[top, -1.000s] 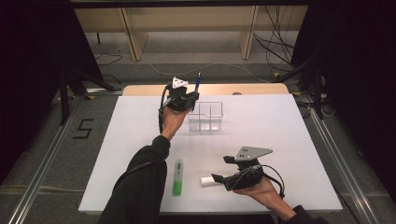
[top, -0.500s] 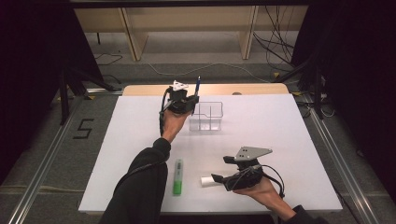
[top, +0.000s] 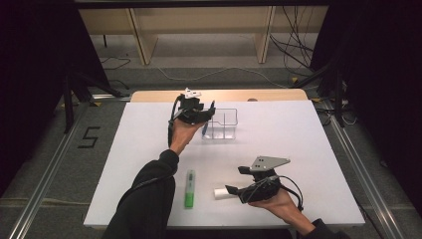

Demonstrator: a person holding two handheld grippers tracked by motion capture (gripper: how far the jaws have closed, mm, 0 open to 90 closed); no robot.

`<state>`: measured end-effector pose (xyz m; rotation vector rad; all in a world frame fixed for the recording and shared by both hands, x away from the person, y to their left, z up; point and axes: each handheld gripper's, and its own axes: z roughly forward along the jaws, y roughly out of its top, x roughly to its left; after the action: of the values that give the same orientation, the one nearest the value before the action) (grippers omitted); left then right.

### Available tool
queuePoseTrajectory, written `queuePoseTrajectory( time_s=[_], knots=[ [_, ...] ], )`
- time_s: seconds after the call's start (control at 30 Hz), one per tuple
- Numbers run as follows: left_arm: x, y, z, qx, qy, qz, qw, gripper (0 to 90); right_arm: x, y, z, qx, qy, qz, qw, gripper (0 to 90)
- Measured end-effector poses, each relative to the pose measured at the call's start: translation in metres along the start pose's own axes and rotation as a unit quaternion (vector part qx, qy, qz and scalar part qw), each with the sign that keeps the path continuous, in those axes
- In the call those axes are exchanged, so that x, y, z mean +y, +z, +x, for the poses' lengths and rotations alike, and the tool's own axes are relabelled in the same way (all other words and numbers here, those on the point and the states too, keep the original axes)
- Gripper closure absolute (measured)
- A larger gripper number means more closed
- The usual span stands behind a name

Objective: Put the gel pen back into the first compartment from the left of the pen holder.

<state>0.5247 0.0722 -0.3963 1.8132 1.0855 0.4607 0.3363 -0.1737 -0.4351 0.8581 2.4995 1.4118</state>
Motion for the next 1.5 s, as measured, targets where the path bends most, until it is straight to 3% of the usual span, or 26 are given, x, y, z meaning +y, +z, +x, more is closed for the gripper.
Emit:
queuePoseTrajectory(
  time_s=[0.2,0.5,0.57,0.8,0.97,1.03,1.4,1.5],
  knots=[
    [0.006,-0.018,-0.002,-0.006,-0.016,0.017,0.9997,28.2,0.001,-0.001,-0.001,-0.004,0.002,-0.001,1.0000,21.8],
    [0.002,-0.047,-0.004,-0.016,-0.016,0.076,0.9968,15.5,0.001,-0.001,-0.001,-0.008,-0.001,-0.003,1.0000,21.5],
    [0.000,-0.053,-0.005,-0.025,-0.019,0.097,0.9947,15.2,0.001,-0.001,-0.001,-0.009,0.000,-0.005,0.9999,21.5],
    [-0.010,-0.073,-0.013,-0.040,-0.013,0.125,0.9913,15.1,0.002,-0.001,0.000,-0.009,0.000,0.001,1.0000,21.5],
    [-0.021,-0.085,-0.015,-0.040,-0.008,0.127,0.9911,15.2,0.002,-0.002,0.000,-0.012,0.000,-0.001,0.9999,21.5],
    [-0.026,-0.088,-0.015,-0.041,-0.015,0.122,0.9915,15.2,0.001,-0.002,-0.001,-0.012,0.000,-0.001,0.9999,21.5],
    [-0.050,-0.098,-0.018,-0.039,-0.007,0.162,0.9860,15.1,0.001,-0.002,-0.001,-0.016,-0.003,-0.001,0.9999,21.4],
    [-0.056,-0.100,-0.020,-0.029,-0.002,0.171,0.9849,14.9,0.002,-0.002,0.000,-0.017,-0.003,0.002,0.9999,21.4]
  ],
)
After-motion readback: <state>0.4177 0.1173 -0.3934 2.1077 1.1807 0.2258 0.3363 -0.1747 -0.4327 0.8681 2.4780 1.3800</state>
